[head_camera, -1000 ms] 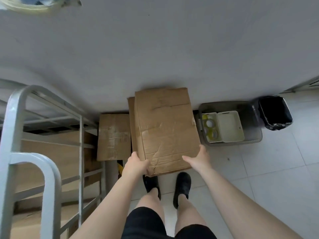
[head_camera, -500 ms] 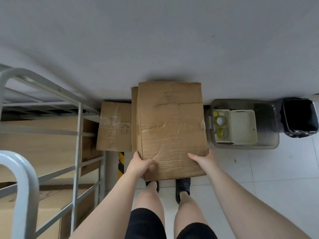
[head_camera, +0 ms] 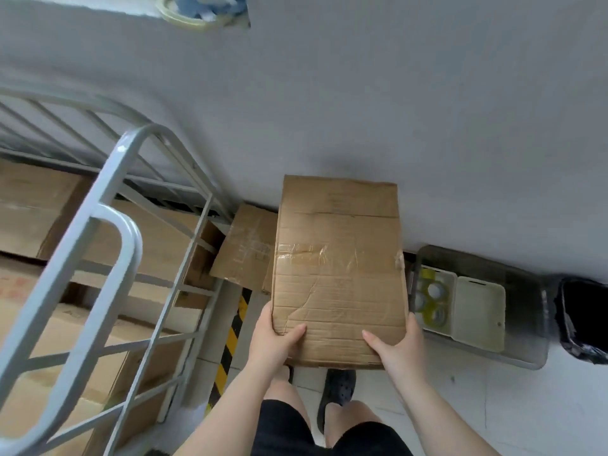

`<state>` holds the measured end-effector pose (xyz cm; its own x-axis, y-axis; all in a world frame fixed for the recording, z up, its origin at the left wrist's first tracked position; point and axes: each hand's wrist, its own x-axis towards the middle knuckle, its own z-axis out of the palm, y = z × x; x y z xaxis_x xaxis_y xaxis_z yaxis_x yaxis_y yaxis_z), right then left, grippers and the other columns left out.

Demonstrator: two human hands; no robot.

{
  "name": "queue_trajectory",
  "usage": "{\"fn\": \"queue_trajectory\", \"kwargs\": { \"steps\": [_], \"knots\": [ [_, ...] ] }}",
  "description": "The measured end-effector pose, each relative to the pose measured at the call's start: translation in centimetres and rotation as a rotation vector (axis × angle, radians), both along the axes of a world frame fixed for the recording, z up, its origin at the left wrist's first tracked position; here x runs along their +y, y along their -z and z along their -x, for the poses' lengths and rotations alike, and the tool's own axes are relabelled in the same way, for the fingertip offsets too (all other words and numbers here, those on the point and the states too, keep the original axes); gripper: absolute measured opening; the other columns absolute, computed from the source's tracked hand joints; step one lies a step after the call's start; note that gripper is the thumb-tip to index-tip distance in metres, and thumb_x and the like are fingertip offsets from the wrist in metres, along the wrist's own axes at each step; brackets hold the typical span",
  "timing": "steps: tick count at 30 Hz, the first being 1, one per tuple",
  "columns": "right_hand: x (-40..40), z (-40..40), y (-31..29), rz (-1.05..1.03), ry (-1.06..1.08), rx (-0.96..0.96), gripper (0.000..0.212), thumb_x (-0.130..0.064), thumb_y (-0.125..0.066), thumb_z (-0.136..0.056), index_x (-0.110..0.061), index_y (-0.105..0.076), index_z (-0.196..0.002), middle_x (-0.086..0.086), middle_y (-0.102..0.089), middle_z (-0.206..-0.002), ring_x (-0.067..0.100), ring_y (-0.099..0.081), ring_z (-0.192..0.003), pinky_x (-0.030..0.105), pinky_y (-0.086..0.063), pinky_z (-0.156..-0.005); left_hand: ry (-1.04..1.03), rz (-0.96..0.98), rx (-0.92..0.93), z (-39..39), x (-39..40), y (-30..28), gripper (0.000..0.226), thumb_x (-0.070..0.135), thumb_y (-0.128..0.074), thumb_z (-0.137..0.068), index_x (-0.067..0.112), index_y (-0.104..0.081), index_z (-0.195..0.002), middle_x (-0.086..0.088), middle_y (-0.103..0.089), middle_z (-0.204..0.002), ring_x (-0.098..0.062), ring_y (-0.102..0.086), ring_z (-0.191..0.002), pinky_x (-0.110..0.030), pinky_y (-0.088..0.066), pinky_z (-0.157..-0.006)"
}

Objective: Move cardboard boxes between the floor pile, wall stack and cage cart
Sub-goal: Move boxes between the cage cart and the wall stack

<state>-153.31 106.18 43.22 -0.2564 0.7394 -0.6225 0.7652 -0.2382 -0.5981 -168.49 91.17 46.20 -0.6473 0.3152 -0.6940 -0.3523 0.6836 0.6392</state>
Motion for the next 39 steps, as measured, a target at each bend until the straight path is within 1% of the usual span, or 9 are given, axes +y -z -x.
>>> {"fn": "queue_trajectory", "kwargs": {
  "steps": [4, 8, 13, 15, 17, 23, 28, 33, 39],
  "knots": [
    [-0.1, 0.1, -3.8, -0.131, -0.122, 0.130, 0.101, -0.038, -0.083, -0.067, -0.018, -0.025, -0.147, 0.005, -0.037, -0.147, 0.026, -0.038, -0.133, 0.049, -0.036, -0.108, -0.139, -0.099, 0.102, -1.8, -1.7, -4.4, 0.058, 0.021, -0.074, -0.079, 0.037, -0.036, -0.120, 0.019, -0.050, -0.106, -0.009, -0.049, -0.106, -0.035, -0.047, -0.095],
    [-1.0, 0.5, -7.4, -0.222, -0.143, 0.261, 0.099, -0.035, -0.085, -0.064, -0.019, -0.029, -0.144, 0.005, -0.042, -0.139, 0.025, -0.043, -0.128, 0.049, -0.039, -0.106, -0.251, -0.203, 0.211, -3.4, -3.6, -8.5, 0.059, 0.020, -0.074, -0.079, 0.038, -0.037, -0.120, 0.024, -0.051, -0.106, -0.002, -0.052, -0.103, -0.019, -0.044, -0.083],
    [-3.3, 1.4, -10.4, -0.246, -0.146, 0.407, 0.096, -0.034, -0.088, -0.058, -0.019, -0.037, -0.138, 0.006, -0.050, -0.134, 0.027, -0.049, -0.123, 0.049, -0.039, -0.106, -0.350, -0.239, 0.358, -4.3, -6.9, -12.4, 0.068, 0.036, -0.077, -0.070, 0.038, -0.041, -0.128, 0.011, -0.055, -0.124, -0.010, -0.053, -0.115, -0.038, -0.046, -0.100],
    [-4.6, 2.8, -11.5, -0.246, -0.177, 0.482, 0.098, -0.034, -0.088, -0.058, -0.018, -0.036, -0.139, 0.006, -0.050, -0.136, 0.027, -0.049, -0.125, 0.048, -0.038, -0.107, -0.397, -0.243, 0.425, -3.9, -8.5, -14.1, 0.077, 0.045, -0.074, -0.064, 0.033, -0.043, -0.132, 0.009, -0.055, -0.128, -0.012, -0.052, -0.118, -0.042, -0.045, -0.103],
    [-6.1, 4.4, -12.8, -0.249, -0.221, 0.551, 0.099, -0.033, -0.088, -0.059, -0.018, -0.035, -0.141, 0.006, -0.049, -0.137, 0.026, -0.048, -0.126, 0.048, -0.037, -0.108, -0.439, -0.240, 0.494, -3.5, -10.3, -15.7, 0.078, 0.042, -0.075, -0.067, 0.032, -0.040, -0.136, 0.007, -0.053, -0.129, -0.014, -0.051, -0.119, -0.044, -0.044, -0.103],
    [-12.3, 8.2, -17.6, -0.207, -0.313, 0.755, 0.087, -0.026, -0.086, -0.065, -0.025, -0.039, -0.138, -0.001, -0.050, -0.133, 0.020, -0.049, -0.123, 0.044, -0.039, -0.107, -0.554, -0.261, 0.663, -2.5, -16.5, -20.3, 0.071, 0.025, -0.073, -0.079, 0.030, -0.035, -0.140, 0.010, -0.048, -0.125, -0.013, -0.046, -0.119, -0.035, -0.043, -0.102],
    [-18.2, 10.7, -21.7, -0.152, -0.400, 0.871, 0.088, -0.027, -0.082, -0.071, -0.029, -0.031, -0.143, -0.007, -0.045, -0.136, 0.014, -0.044, -0.126, 0.037, -0.037, -0.107, -0.654, -0.311, 0.736, -1.1, -22.6, -23.1, 0.069, 0.022, -0.074, -0.078, 0.028, -0.041, -0.138, 0.008, -0.054, -0.127, -0.016, -0.052, -0.117, -0.040, -0.047, -0.100],
    [-22.6, 14.6, -24.2, -0.140, -0.486, 0.946, 0.088, -0.031, -0.082, -0.070, -0.033, -0.031, -0.141, -0.010, -0.044, -0.135, 0.013, -0.044, -0.125, 0.041, -0.040, -0.107, -0.759, -0.388, 0.809, 1.4, -27.1, -24.8, 0.058, 0.016, -0.076, -0.077, 0.028, -0.050, -0.127, 0.008, -0.061, -0.118, -0.015, -0.058, -0.111, -0.043, -0.050, -0.097],
    [-25.0, 21.8, -26.5, -0.178, -0.604, 0.994, 0.085, -0.026, -0.081, -0.071, -0.027, -0.033, -0.141, -0.009, -0.042, -0.132, 0.007, -0.043, -0.120, 0.027, -0.038, -0.102, -0.869, -0.435, 0.814, 6.3, -29.9, -25.7, 0.059, 0.018, -0.076, -0.075, 0.022, -0.050, -0.128, 0.006, -0.065, -0.116, -0.015, -0.061, -0.110, -0.043, -0.050, -0.097]
  ]
}}
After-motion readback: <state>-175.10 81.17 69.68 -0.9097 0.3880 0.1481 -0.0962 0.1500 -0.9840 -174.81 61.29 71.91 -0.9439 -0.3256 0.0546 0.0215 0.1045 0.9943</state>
